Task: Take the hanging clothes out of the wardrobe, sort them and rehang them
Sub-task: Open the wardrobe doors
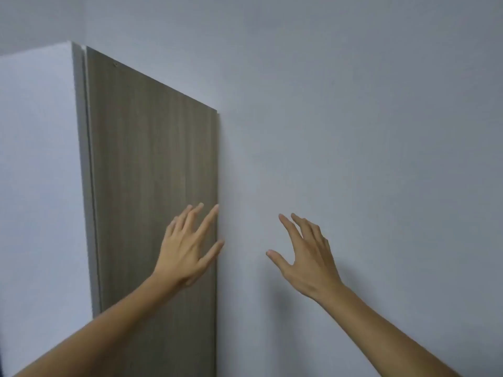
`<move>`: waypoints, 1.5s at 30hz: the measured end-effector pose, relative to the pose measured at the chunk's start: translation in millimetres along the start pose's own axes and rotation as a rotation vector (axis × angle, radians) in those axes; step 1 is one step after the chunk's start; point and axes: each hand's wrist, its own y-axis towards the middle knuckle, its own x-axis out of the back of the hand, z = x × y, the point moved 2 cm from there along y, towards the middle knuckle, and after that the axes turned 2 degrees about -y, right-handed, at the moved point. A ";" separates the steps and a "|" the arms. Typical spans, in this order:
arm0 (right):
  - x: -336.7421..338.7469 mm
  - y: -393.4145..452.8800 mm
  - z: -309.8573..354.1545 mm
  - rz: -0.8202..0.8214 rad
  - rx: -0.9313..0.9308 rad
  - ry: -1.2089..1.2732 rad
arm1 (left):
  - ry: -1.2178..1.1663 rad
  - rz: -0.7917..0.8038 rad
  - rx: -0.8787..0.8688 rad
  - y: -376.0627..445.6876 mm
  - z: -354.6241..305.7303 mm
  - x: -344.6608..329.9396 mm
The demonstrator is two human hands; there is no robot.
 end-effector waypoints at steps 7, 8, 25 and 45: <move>-20.3 -27.9 75.5 0.054 0.207 0.145 | 0.119 -0.039 0.108 -91.5 8.1 72.5; -23.5 -30.6 88.1 0.059 0.227 0.179 | 0.133 -0.035 0.135 -103.5 12.4 84.3; -116.8 -102.2 407.3 0.219 0.478 0.442 | 0.337 -0.013 0.485 -340.5 194.6 258.2; -246.7 -137.0 598.6 0.265 0.358 0.417 | 0.305 0.084 0.526 -449.6 410.9 310.2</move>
